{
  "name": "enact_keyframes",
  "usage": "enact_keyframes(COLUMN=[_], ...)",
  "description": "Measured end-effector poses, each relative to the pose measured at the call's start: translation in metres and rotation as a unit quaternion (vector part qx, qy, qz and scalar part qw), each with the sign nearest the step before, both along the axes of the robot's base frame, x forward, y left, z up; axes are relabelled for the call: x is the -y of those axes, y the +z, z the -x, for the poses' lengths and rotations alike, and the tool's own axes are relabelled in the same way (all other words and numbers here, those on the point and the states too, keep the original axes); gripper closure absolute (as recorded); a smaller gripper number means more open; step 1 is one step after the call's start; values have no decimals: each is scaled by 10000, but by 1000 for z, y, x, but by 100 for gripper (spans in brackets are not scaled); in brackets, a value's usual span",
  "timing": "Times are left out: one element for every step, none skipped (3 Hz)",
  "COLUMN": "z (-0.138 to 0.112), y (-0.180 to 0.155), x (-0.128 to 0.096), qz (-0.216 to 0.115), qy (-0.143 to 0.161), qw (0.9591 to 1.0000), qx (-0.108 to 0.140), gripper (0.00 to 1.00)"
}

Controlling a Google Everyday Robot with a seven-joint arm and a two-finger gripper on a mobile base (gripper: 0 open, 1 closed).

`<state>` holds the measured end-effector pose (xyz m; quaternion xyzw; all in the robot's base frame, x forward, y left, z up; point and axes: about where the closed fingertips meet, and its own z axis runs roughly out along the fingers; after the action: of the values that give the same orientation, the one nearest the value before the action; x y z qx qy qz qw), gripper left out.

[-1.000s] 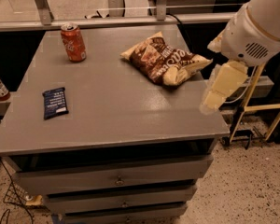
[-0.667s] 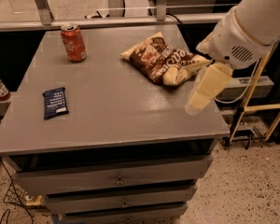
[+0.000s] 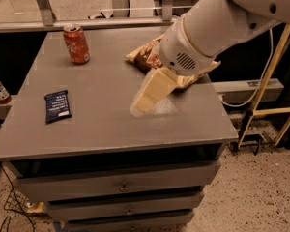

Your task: Move rxbar blueberry near coke can

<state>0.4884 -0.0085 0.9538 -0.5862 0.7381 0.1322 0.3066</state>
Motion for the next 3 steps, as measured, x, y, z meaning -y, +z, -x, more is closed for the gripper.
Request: enact_keyframes(z=[20, 20, 20], y=[-7, -9, -29], x=[-61, -64, -97], qz=[-70, -73, -109], qy=[-108, -123, -299], qw=[9999, 9999, 9995], qx=[78, 68, -43], gripper=[0, 0, 0])
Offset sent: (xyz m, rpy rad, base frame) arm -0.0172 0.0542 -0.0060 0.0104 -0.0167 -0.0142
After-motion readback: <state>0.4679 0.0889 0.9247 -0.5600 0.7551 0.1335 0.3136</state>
